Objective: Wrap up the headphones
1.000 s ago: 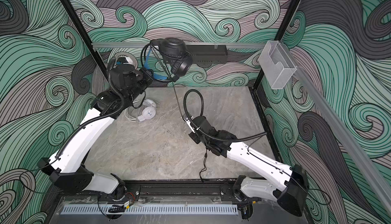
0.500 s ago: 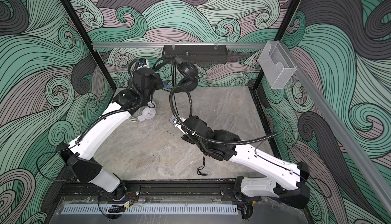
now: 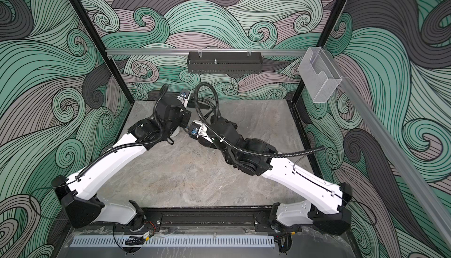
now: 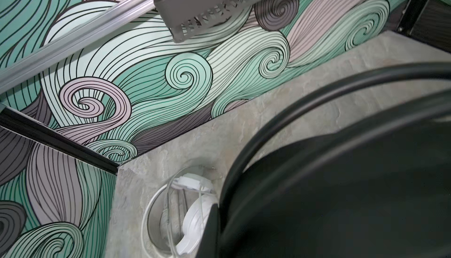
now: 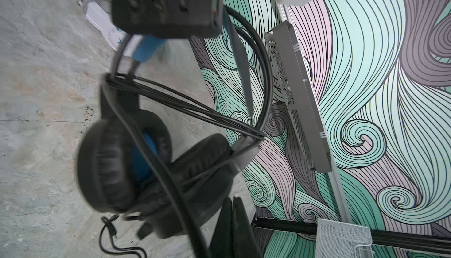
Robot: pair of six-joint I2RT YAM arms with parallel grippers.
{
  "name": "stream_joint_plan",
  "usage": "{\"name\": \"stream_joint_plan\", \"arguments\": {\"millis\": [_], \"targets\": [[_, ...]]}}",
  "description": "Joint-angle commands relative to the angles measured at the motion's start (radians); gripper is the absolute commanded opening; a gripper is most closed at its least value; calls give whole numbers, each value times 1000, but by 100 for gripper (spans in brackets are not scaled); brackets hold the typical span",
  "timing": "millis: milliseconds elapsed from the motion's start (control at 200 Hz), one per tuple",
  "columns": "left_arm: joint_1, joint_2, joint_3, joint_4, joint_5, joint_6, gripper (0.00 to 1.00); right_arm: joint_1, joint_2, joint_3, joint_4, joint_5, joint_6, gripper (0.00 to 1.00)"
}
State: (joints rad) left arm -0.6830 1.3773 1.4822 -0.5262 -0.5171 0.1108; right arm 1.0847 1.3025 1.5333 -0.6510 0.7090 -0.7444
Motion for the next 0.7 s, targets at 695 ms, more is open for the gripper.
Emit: {"name": "stream_joint_plan", "arguments": {"millis": [695], "targets": [[7,-225,15,-230,486,-5,0,-99,-89,-89,138,-34,-81,0]]}}
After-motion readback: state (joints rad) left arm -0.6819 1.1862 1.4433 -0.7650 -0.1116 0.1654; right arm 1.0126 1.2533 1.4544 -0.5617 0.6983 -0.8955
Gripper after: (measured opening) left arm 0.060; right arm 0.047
